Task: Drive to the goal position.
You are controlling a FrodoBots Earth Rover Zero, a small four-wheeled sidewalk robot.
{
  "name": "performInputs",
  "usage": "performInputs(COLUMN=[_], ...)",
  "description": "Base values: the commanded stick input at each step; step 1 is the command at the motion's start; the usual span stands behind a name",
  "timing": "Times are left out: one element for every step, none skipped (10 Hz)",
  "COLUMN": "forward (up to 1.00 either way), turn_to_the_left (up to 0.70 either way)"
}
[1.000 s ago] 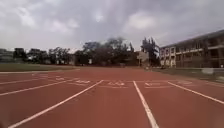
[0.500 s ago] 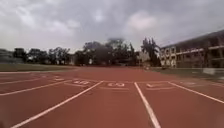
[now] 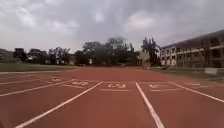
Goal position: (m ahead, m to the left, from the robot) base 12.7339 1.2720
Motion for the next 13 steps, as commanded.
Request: performInputs(forward=[0.45,0.45,0.45,0.45,0.45,0.45,0.45,0.45,0.45,0.45,0.45,0.45,0.45], turn_to_the_left=[-0.27,-0.27,-0.27,-0.27,-0.27,0.0,0.0,0.0,0.0,0.0,0.0,0.0,0.0])
